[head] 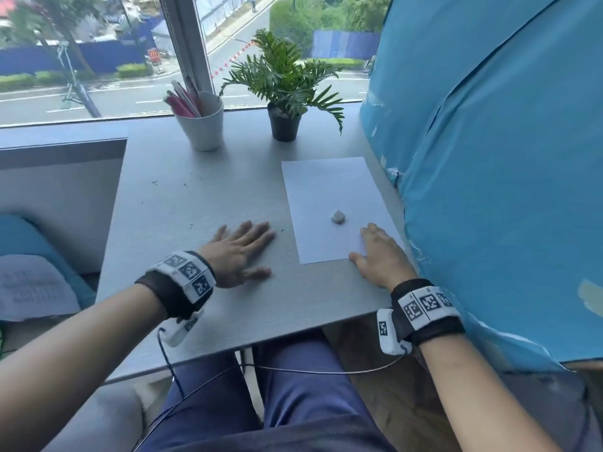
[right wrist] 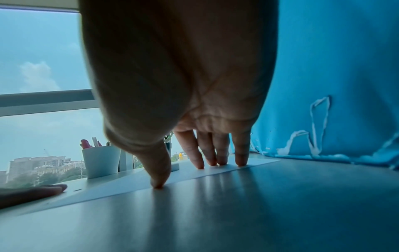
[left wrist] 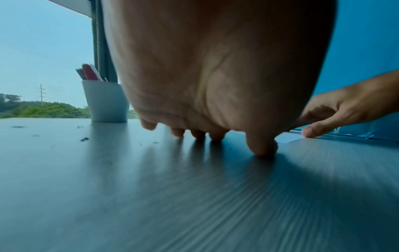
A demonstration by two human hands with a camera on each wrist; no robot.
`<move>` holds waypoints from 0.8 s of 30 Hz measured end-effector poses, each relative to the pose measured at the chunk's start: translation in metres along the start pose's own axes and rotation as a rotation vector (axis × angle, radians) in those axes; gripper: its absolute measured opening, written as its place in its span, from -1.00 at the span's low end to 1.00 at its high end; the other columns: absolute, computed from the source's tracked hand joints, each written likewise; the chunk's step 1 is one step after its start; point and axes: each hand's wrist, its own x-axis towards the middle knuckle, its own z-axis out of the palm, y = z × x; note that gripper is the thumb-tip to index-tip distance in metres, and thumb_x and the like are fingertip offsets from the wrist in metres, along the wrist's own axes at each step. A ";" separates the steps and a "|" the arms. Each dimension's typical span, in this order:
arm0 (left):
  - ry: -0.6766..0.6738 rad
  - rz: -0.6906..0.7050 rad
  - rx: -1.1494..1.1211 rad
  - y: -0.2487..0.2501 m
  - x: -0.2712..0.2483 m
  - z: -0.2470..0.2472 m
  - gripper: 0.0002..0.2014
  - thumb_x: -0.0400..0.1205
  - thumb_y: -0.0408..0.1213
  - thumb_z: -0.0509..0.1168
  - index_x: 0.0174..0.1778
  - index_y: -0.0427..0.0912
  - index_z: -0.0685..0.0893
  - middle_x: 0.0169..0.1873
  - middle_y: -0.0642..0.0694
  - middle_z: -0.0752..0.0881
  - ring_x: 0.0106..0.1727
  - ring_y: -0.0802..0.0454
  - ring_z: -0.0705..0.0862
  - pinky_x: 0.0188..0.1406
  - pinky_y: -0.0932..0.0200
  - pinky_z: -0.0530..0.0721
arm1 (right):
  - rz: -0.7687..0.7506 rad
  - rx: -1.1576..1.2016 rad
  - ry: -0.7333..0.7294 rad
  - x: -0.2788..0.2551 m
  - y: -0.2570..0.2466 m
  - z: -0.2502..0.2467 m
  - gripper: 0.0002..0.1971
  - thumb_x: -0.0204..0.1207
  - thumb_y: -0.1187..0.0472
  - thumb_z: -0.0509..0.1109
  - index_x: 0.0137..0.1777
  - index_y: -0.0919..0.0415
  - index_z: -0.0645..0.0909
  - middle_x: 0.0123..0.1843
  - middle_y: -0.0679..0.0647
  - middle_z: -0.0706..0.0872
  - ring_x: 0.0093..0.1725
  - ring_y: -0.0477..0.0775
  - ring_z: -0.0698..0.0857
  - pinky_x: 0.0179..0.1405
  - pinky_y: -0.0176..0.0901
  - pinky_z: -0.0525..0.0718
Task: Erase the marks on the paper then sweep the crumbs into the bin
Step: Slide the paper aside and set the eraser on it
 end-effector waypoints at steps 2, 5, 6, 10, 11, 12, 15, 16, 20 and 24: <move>0.005 -0.113 0.063 0.004 -0.004 0.000 -0.13 0.58 0.47 -0.24 0.68 0.10 -0.41 0.64 0.01 -0.44 0.69 -0.10 -0.39 0.62 -0.31 -0.38 | -0.018 -0.022 0.012 -0.004 -0.002 0.003 -0.38 0.67 0.05 0.23 0.65 0.28 0.18 0.73 0.17 0.10 0.70 0.14 0.11 0.67 0.01 0.14; 0.073 -0.075 0.080 0.036 0.003 -0.008 -0.13 0.66 0.39 -0.18 0.72 -0.09 -0.32 0.66 -0.09 -0.40 0.70 -0.10 -0.36 0.67 -0.29 -0.28 | -0.042 -0.076 0.032 -0.008 -0.007 0.003 -0.52 0.67 0.14 0.22 0.55 0.27 0.36 0.64 0.19 0.31 0.62 0.20 0.30 0.55 0.05 0.35; 0.087 0.021 0.050 0.051 0.007 -0.010 -0.15 0.67 0.36 -0.14 0.73 -0.07 -0.29 0.67 -0.08 -0.38 0.71 -0.08 -0.35 0.68 -0.27 -0.26 | -0.047 -0.086 0.062 -0.007 -0.010 -0.001 -0.62 0.64 0.19 0.24 0.43 0.26 0.49 0.51 0.19 0.46 0.50 0.24 0.44 0.41 0.05 0.48; 0.064 0.279 0.009 0.095 0.025 -0.012 -0.19 0.70 0.32 -0.06 0.75 0.01 -0.21 0.71 -0.02 -0.33 0.71 0.00 -0.35 0.69 -0.15 -0.31 | -0.082 -0.078 0.229 0.016 -0.024 -0.027 -0.72 0.58 0.32 0.30 0.26 0.19 0.65 0.23 0.20 0.69 0.22 0.27 0.66 0.16 0.03 0.63; 0.067 0.276 0.017 0.099 0.029 -0.011 -0.19 0.70 0.31 -0.05 0.76 -0.02 -0.20 0.72 -0.03 -0.31 0.71 0.00 -0.34 0.69 -0.14 -0.31 | -0.127 -0.074 0.237 0.027 -0.026 -0.033 -0.66 0.58 0.33 0.31 0.33 0.13 0.63 0.28 0.17 0.68 0.27 0.24 0.64 0.22 0.03 0.61; 0.068 0.263 0.019 0.101 0.033 -0.010 -0.18 0.71 0.31 -0.04 0.76 -0.04 -0.18 0.72 -0.05 -0.29 0.72 -0.01 -0.33 0.69 -0.13 -0.30 | -0.175 -0.070 0.215 0.036 -0.030 -0.038 -0.60 0.58 0.34 0.32 0.39 0.06 0.60 0.33 0.13 0.66 0.32 0.20 0.61 0.27 0.02 0.59; 0.042 0.231 -0.028 0.097 0.038 -0.009 -0.16 0.70 0.31 0.00 0.76 -0.04 -0.18 0.73 -0.03 -0.26 0.73 -0.01 -0.29 0.70 -0.12 -0.26 | -0.242 -0.121 0.088 0.063 -0.037 -0.040 -0.64 0.56 0.27 0.38 0.30 -0.07 0.67 0.33 0.02 0.66 0.34 0.11 0.58 0.25 -0.03 0.59; 0.033 0.231 -0.052 0.095 0.039 -0.008 -0.16 0.70 0.31 0.00 0.76 -0.02 -0.19 0.73 -0.01 -0.27 0.73 -0.01 -0.29 0.70 -0.12 -0.24 | -0.241 -0.138 0.065 0.069 -0.039 -0.039 -0.75 0.55 0.18 0.42 0.18 -0.10 0.72 0.29 0.01 0.68 0.29 0.10 0.61 0.19 -0.06 0.59; 0.028 0.229 -0.068 0.092 0.039 -0.006 -0.15 0.69 0.33 0.01 0.76 -0.02 -0.21 0.72 0.00 -0.29 0.73 -0.01 -0.29 0.71 -0.14 -0.21 | -0.182 -0.117 0.109 0.078 -0.037 -0.038 -0.90 0.50 0.05 0.44 -0.03 -0.04 0.74 0.13 0.08 0.73 0.10 0.17 0.68 0.05 -0.09 0.60; 0.055 0.240 -0.023 0.103 0.045 -0.016 -0.14 0.70 0.31 0.00 0.76 -0.10 -0.17 0.73 -0.07 -0.26 0.73 -0.01 -0.27 0.70 -0.10 -0.26 | -0.034 -0.108 0.181 0.076 -0.018 -0.039 -0.88 0.49 0.09 0.45 -0.04 0.07 0.76 0.08 0.14 0.76 0.07 0.25 0.71 0.04 -0.08 0.64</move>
